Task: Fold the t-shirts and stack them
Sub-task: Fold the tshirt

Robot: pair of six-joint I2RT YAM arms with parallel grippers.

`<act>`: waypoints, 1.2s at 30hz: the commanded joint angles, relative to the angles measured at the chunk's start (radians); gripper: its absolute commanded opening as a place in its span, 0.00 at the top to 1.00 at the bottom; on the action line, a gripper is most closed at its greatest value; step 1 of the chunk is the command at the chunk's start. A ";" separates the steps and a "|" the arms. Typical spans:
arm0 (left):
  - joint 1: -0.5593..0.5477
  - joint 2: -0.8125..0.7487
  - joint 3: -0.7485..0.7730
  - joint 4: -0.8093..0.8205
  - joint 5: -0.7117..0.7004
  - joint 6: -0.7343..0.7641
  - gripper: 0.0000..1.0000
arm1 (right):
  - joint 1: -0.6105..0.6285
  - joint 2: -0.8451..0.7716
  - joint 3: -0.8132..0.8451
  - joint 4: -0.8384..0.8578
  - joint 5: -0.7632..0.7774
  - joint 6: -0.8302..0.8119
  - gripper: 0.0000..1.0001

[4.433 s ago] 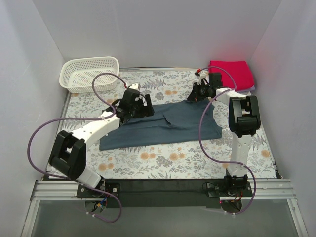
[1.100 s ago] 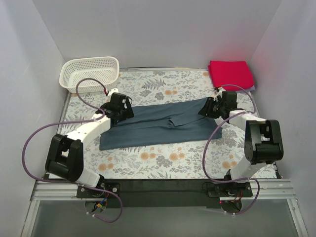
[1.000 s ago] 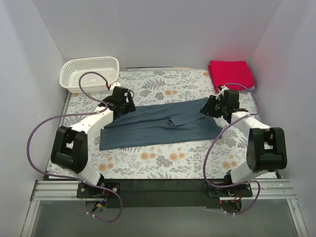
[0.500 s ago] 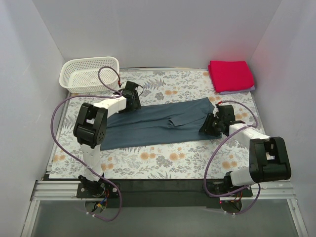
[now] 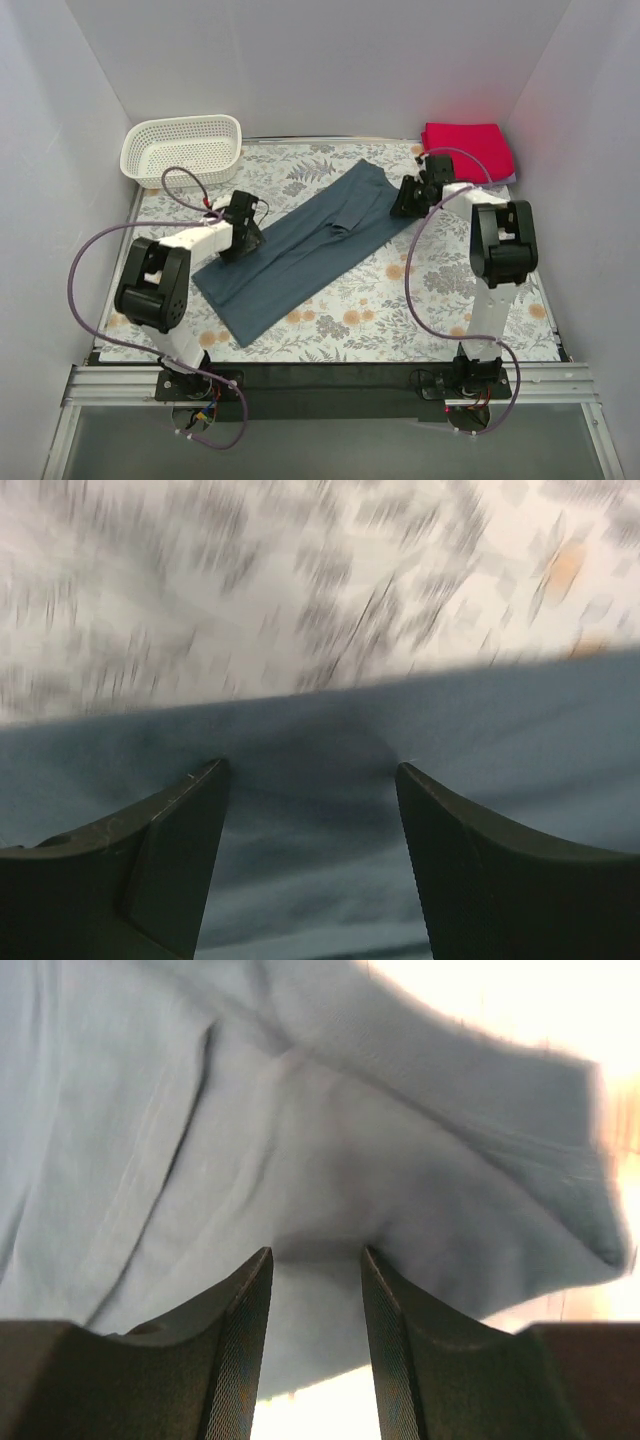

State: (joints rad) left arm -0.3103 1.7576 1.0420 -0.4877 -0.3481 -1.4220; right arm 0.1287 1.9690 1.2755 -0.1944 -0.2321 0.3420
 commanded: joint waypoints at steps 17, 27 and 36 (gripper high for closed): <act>-0.204 -0.551 -0.221 -0.229 0.215 -0.174 0.28 | 0.017 -0.085 0.046 0.034 -0.255 -0.046 0.58; -0.201 -0.247 -0.002 -0.009 0.210 0.125 0.38 | 0.172 -0.257 -0.395 0.450 -0.239 0.275 0.60; -0.194 -0.247 -0.062 0.069 0.144 0.163 0.37 | 0.164 -0.073 -0.311 0.474 -0.197 0.226 0.60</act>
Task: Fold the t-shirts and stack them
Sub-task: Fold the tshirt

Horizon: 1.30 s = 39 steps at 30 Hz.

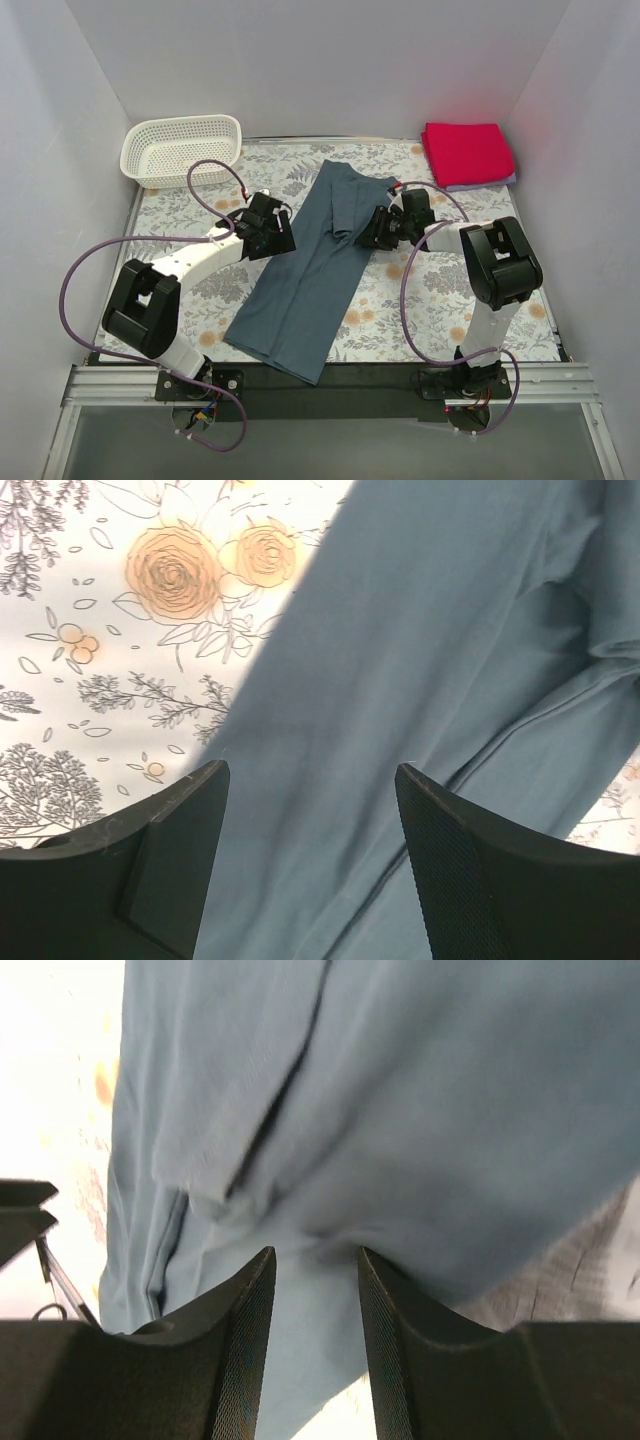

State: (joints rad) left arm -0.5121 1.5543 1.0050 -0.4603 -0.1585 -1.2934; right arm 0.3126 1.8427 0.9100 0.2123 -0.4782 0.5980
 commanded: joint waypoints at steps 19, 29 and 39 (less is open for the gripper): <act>0.009 -0.083 -0.055 0.074 0.004 0.023 0.34 | -0.150 0.017 0.339 -0.124 -0.121 -0.166 0.61; 0.009 -0.114 -0.063 0.084 -0.047 0.034 0.34 | -0.093 0.176 0.460 0.212 -0.234 0.111 0.65; 0.009 -0.105 -0.065 0.087 -0.055 0.037 0.34 | -0.061 0.432 0.488 0.458 -0.284 0.264 0.66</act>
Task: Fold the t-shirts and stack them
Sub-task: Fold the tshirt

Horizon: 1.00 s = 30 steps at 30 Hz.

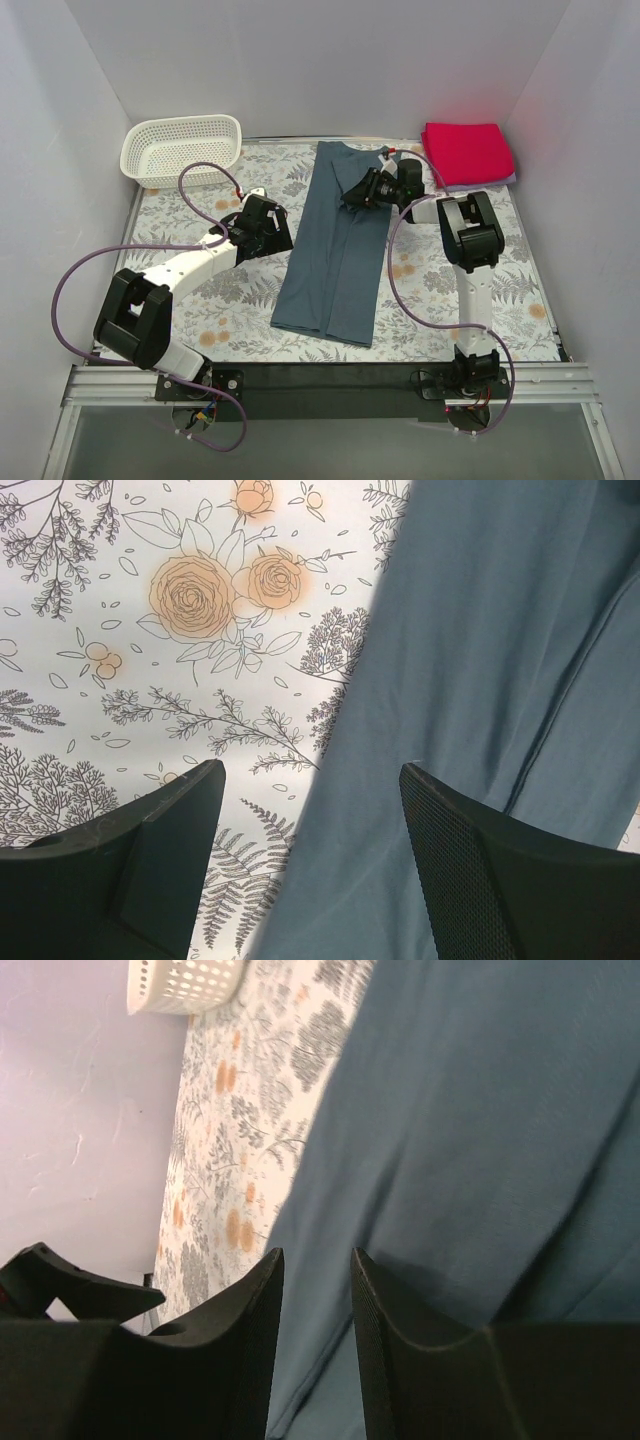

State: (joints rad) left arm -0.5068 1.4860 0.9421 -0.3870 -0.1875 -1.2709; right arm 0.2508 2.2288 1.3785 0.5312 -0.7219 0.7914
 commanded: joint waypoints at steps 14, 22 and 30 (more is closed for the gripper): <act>0.004 -0.070 -0.019 -0.012 0.034 -0.019 0.33 | 0.001 -0.040 -0.081 0.144 -0.056 0.062 0.66; -0.076 -0.167 -0.106 -0.124 0.158 -0.139 0.39 | 0.030 -0.340 -0.309 0.035 -0.024 -0.032 0.66; -0.176 -0.188 -0.174 -0.203 0.128 -0.223 0.50 | 0.143 -0.586 -0.472 -0.474 0.186 -0.336 0.67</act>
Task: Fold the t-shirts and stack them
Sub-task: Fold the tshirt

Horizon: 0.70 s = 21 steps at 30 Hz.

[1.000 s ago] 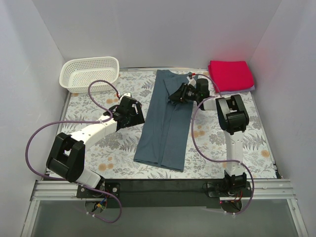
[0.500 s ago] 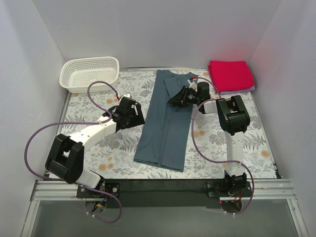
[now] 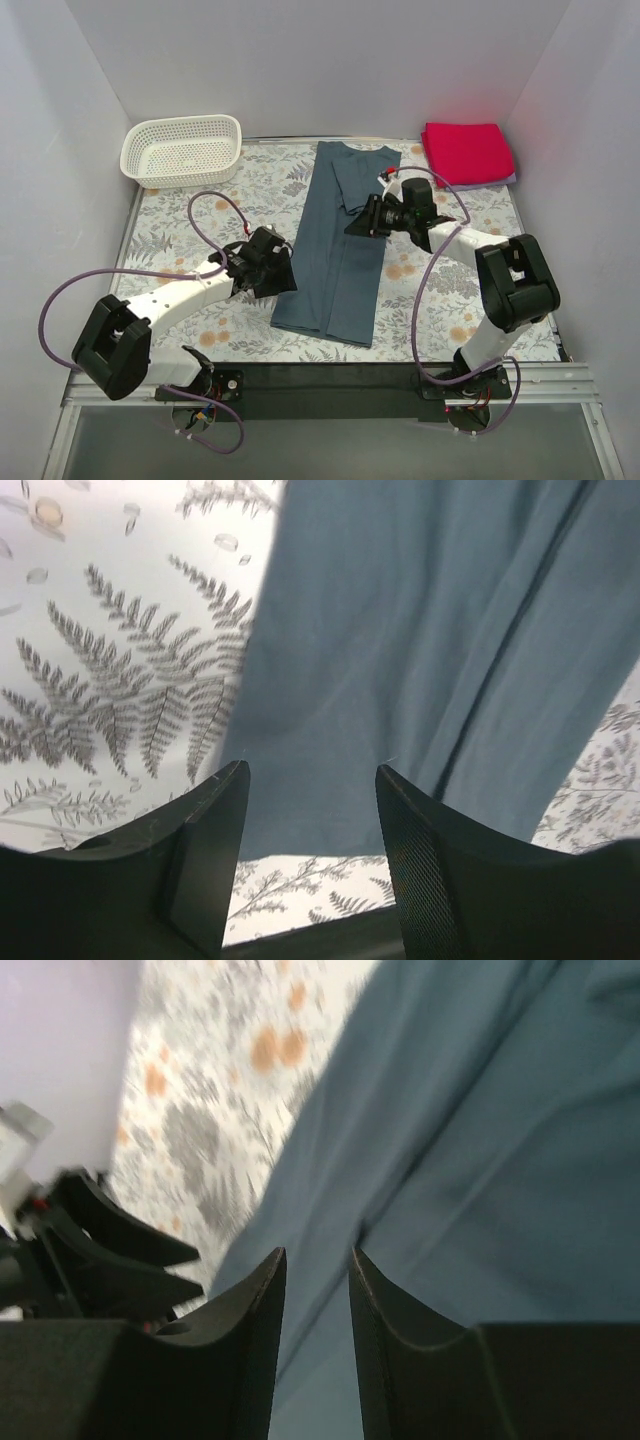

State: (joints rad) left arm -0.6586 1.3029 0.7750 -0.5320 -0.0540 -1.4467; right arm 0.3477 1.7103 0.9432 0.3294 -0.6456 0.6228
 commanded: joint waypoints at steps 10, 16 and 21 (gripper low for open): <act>-0.068 0.064 -0.020 -0.155 -0.087 -0.087 0.57 | 0.333 -0.304 -0.198 -0.452 0.264 -0.146 0.69; -0.082 0.098 -0.031 -0.155 -0.092 -0.109 0.62 | 0.450 -0.285 -0.190 -0.455 0.299 -0.089 0.69; -0.090 0.111 -0.049 -0.158 -0.093 -0.126 0.70 | 0.522 -0.227 -0.146 -0.455 0.317 -0.052 0.69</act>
State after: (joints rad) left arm -0.7383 1.4189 0.7425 -0.6777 -0.1246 -1.5463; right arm 0.8394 1.4487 0.7521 -0.1143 -0.3599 0.5350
